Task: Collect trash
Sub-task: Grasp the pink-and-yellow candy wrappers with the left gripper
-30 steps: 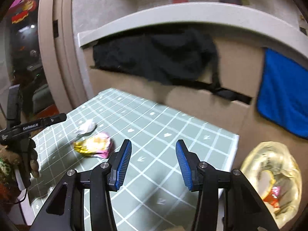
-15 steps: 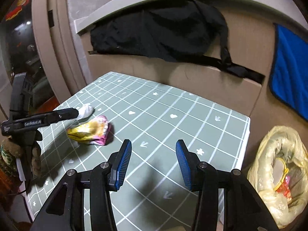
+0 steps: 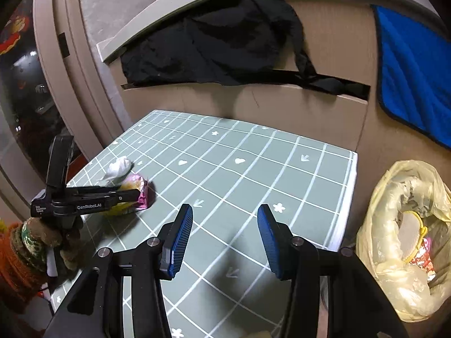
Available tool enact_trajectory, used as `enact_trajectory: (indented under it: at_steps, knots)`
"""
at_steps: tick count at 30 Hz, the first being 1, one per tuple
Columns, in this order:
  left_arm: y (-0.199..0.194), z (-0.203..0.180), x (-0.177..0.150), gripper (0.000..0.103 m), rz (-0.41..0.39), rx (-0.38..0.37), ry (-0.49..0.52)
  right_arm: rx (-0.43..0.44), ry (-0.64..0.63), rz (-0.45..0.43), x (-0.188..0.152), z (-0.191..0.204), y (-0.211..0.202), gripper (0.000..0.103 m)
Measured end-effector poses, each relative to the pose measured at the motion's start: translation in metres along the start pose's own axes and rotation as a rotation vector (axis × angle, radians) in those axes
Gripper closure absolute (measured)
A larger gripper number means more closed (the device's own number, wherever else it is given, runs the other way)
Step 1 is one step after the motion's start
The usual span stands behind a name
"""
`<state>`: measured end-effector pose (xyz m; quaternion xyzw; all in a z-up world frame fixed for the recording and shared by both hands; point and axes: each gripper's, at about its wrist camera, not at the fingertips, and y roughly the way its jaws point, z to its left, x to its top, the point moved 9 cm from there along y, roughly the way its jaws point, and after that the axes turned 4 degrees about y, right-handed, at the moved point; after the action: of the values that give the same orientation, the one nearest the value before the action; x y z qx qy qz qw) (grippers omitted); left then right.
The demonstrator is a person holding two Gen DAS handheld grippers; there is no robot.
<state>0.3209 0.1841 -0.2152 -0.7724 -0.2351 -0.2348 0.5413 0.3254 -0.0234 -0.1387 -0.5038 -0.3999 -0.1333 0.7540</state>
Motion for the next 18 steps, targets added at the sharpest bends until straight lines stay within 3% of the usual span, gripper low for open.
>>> enact_trajectory:
  at_steps: [6,13,18]
  knots:
    - [-0.048,0.007,-0.01,0.092,-0.104,0.037,0.002,0.047,-0.1,0.009,0.014,0.049,0.012,0.057]
    - [-0.151,0.093,-0.013,0.092,-0.333,0.199,-0.203,0.178,-0.175,0.086,0.026,0.13,0.059,0.057]
    - [-0.186,0.139,-0.022,0.092,-0.417,0.278,-0.31,0.208,-0.191,0.118,0.03,0.182,0.115,0.057]
